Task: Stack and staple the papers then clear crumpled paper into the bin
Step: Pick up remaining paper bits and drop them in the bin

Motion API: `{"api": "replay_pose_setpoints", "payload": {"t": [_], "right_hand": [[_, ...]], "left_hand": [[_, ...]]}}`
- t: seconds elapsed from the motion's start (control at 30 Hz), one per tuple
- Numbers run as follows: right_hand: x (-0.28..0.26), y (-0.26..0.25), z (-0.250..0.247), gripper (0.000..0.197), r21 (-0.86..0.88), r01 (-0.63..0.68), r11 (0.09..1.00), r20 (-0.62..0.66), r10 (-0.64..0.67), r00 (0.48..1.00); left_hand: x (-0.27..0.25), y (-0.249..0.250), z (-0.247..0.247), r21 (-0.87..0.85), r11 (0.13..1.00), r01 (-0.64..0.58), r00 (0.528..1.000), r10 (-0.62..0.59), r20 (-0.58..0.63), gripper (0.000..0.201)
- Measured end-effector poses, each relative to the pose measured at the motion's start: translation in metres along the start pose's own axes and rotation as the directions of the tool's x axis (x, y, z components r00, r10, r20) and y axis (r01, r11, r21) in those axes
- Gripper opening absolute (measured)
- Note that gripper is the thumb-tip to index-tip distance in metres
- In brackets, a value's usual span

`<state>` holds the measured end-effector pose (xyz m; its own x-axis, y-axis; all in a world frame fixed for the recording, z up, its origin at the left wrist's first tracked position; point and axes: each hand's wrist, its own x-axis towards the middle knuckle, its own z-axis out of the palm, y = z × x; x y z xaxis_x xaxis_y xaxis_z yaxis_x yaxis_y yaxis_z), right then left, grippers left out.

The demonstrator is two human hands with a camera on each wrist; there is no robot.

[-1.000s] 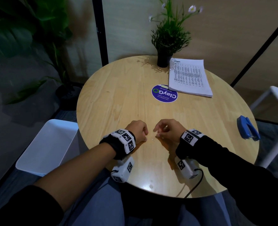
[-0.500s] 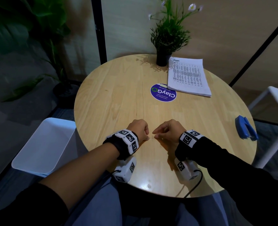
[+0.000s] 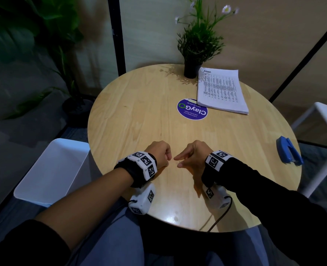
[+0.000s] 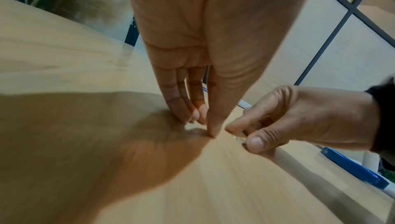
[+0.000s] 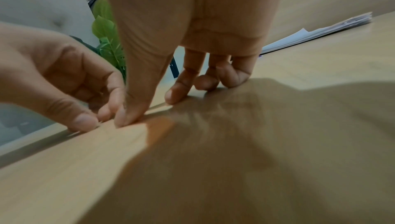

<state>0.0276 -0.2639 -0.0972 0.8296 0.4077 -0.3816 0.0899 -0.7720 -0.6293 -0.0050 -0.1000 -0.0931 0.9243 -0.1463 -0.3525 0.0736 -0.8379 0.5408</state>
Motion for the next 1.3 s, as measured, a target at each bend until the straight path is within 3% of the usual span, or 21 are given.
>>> {"api": "replay_pose_setpoints", "payload": {"t": [0.13, 0.27, 0.37, 0.73, 1.03, 1.3], "right_hand": [[-0.001, 0.002, -0.003, 0.017, 0.055, 0.049, 0.997, 0.021, -0.05, 0.999], [-0.002, 0.002, -0.004, 0.021, 0.048, 0.054, 0.997, 0.002, -0.054, 0.999], [-0.004, 0.0, -0.002, 0.009, 0.023, 0.051, 0.998, -0.001, -0.051, 0.999], [-0.008, -0.005, 0.005, 0.015, -0.383, 0.151, 0.911, -0.024, -0.173, 0.985], [-0.007, -0.009, 0.013, 0.02, -0.483, 0.116, 0.868, 0.033, -0.114, 0.993], [-0.018, 0.0, -0.004, 0.017, -0.218, 0.012, 0.976, -0.127, -0.04, 0.991]], "left_hand": [[-0.002, -0.006, -0.002, 0.004, 1.0, 0.014, 1.0, -0.014, -0.001, 0.014], [-0.005, -0.006, -0.003, -0.001, 1.0, 0.006, 1.0, -0.006, 0.0, 0.015], [-0.008, -0.006, -0.003, -0.002, 1.0, 0.006, 1.0, -0.006, -0.001, 0.015], [-0.008, -0.008, 0.001, -0.001, 1.0, 0.005, 1.0, -0.005, -0.028, 0.014], [-0.001, -0.001, 0.005, 0.112, 0.994, -0.004, 0.998, 0.012, -0.07, 0.01], [0.001, 0.017, 0.002, 0.238, 0.968, 0.081, 0.99, -0.106, 0.092, 0.028]]}}
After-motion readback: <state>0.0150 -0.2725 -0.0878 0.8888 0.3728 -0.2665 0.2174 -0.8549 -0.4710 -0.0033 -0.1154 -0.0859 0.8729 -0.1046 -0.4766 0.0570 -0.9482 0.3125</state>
